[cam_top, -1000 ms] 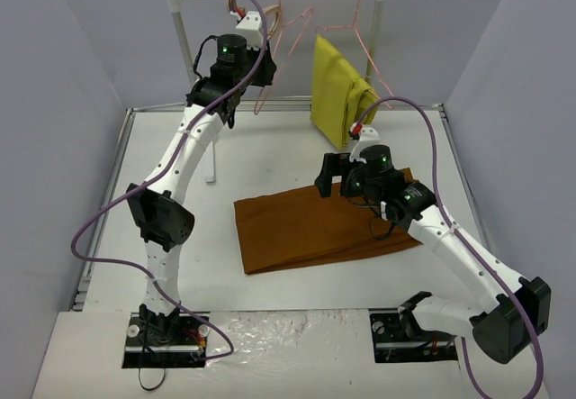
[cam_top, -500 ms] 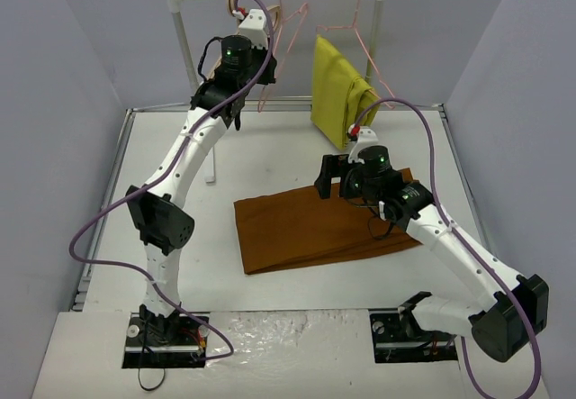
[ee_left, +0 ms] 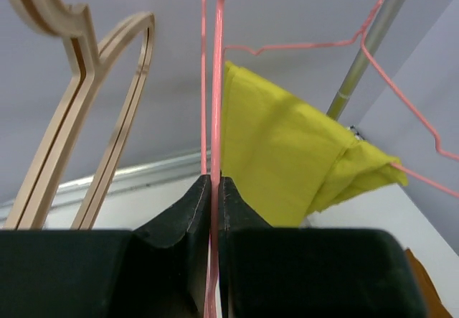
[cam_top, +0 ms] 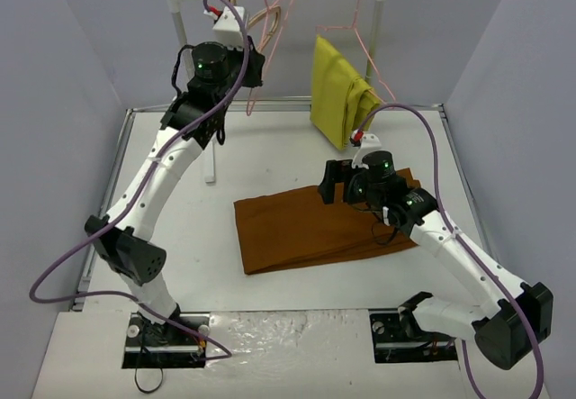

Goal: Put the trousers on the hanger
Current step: Pick up the hanger from the clothesline.

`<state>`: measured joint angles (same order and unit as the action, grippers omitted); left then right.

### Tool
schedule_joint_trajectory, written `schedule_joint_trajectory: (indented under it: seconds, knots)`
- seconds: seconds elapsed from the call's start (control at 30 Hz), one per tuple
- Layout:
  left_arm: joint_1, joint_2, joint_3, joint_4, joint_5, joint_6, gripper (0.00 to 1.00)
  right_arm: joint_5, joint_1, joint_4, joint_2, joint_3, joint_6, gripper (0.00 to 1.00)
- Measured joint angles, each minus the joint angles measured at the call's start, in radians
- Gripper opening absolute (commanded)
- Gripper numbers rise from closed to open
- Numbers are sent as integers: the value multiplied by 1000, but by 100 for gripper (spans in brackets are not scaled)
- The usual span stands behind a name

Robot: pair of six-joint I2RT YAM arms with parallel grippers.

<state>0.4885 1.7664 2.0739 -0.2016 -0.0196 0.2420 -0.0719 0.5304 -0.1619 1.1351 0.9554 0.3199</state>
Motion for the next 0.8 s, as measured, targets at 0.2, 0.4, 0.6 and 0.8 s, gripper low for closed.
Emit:
schedule_joint_trajectory:
  seconds: [0.2, 0.4, 0.6, 0.8]
  knots:
    - [6, -183, -256, -17, -1, 44, 2, -3, 0, 0, -13, -13, -2, 99]
    - [63, -398, -562, -80, 24, 63, 2, -3, 1, 56, 35, -34, 6, 96]
    - [133, -639, -852, -113, 60, 103, 2, 14, 2, 187, 174, -144, 71, 93]
    - [158, -853, -1102, -114, 122, 159, 2, 93, -27, 272, 353, -237, 180, 89]
